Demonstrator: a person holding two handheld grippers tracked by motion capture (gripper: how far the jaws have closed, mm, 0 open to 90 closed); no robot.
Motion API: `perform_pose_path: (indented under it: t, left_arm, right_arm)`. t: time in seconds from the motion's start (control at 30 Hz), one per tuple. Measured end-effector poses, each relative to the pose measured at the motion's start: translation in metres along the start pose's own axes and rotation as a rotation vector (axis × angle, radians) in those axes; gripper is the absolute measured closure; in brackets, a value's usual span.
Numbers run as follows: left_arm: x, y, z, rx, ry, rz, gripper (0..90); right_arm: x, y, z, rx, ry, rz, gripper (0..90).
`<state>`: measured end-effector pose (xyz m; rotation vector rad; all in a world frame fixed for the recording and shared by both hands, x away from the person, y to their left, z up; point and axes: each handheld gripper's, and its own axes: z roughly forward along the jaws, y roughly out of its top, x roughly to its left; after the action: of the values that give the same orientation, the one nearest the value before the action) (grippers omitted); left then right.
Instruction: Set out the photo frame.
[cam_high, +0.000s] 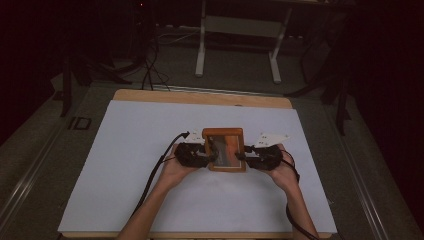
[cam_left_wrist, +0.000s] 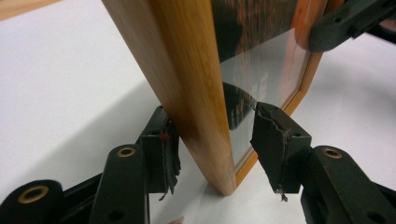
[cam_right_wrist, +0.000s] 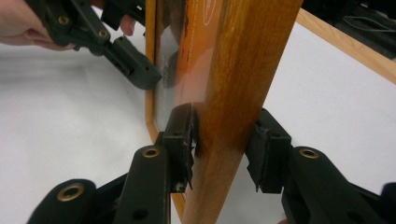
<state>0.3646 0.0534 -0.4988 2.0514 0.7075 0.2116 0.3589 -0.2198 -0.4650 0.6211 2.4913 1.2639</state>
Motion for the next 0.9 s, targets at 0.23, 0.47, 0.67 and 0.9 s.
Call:
perform_pose_path:
  t: [0.23, 0.47, 0.67, 0.9]
  left_arm:
    - [-0.001, 0.001, 0.000, -0.008, -0.014, -0.018, 53.6]
    - [0.002, 0.000, -0.003, -0.031, -0.034, -0.039, 57.3]
    - [0.005, -0.004, -0.017, -0.008, -0.013, -0.030, 57.2]
    - [0.007, -0.017, -0.045, 0.001, 0.016, -0.089, 57.1]
  right_arm:
    - [-0.005, -0.006, -0.001, -0.015, 0.023, 0.057, 63.7]
    - [-0.007, -0.009, 0.001, -0.030, 0.032, 0.112, 62.5]
    - [0.001, -0.004, 0.009, -0.026, 0.040, 0.106, 62.5]
    - [0.014, 0.003, 0.027, -0.044, 0.105, 0.148, 62.4]
